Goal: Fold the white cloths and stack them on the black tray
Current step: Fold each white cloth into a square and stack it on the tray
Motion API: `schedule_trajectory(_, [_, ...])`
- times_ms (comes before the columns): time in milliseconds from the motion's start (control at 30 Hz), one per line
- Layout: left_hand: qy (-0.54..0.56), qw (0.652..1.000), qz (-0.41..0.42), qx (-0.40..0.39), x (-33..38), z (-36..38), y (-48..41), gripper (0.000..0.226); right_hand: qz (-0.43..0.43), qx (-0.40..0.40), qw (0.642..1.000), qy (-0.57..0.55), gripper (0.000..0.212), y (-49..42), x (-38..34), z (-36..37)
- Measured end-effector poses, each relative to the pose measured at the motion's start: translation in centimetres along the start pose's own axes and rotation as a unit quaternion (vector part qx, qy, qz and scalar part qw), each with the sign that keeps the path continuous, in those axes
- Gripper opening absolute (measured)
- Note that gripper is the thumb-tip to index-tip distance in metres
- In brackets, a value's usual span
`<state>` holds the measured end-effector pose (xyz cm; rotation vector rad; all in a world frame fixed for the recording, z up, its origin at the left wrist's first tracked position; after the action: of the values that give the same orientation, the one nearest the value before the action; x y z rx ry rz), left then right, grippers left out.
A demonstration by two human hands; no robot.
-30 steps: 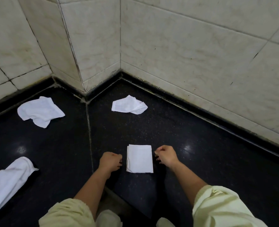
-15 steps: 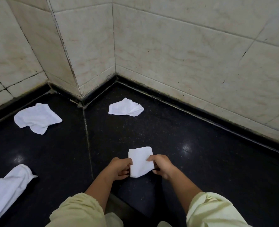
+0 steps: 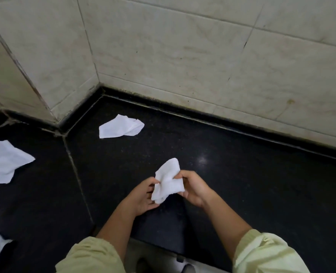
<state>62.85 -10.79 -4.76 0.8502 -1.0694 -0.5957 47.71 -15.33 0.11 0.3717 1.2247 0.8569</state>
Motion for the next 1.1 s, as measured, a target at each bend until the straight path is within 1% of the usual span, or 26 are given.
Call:
schedule_trajectory(100, [0.008,0.999,0.012,-0.039,-0.1,2.5,0.8,0.036,-0.021,0.021,0.999,-0.014,0.030,1.7,-0.6,-2.2])
schedule_trajectory(200, [-0.002,0.997,0.045,-0.063,0.0,5.4,1.3,0.034,-0.044,0.061,0.997,-0.015,0.030,3.5,-0.9,-5.1])
schedule_trajectory(300, [-0.060,0.991,0.079,-0.086,-0.3,9.4,2.4,0.033,-0.074,0.100,0.992,-0.035,0.023,6.5,-1.0,-9.2])
schedule_trajectory(467, [-0.120,0.975,0.109,-0.150,-2.1,16.9,4.6,0.035,-0.114,0.151,0.980,-0.057,0.022,12.2,-0.8,-16.9])
schedule_trajectory(667, [-0.200,0.952,0.131,-0.193,-7.5,28.0,7.6,0.035,-0.145,0.196,0.968,-0.056,0.024,21.3,0.8,-27.6])
schedule_trajectory(800, [-0.246,0.934,0.140,-0.218,-11.5,36.0,9.5,0.031,-0.161,0.236,0.956,-0.065,0.023,27.8,1.9,-34.8])
schedule_trajectory(967, [-0.287,0.913,0.141,-0.252,-15.5,46.1,11.9,0.030,-0.191,0.312,0.926,-0.090,0.017,35.6,2.1,-42.6])
schedule_trajectory(1100, [-0.313,0.897,0.142,-0.278,-17.4,53.3,13.2,0.030,-0.213,0.353,0.903,-0.117,0.014,40.3,1.6,-47.7])
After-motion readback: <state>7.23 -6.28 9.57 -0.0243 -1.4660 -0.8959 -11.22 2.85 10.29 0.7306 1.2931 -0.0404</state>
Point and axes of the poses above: each hand's wrist, its own y-axis away from the middle knuckle, its own z-axis out of the palm, x = y × z, the point moved 4 cm from there along -y, towards the middle knuckle, and after that the axes turned 5 degrees about x, right-handed, at the moved point
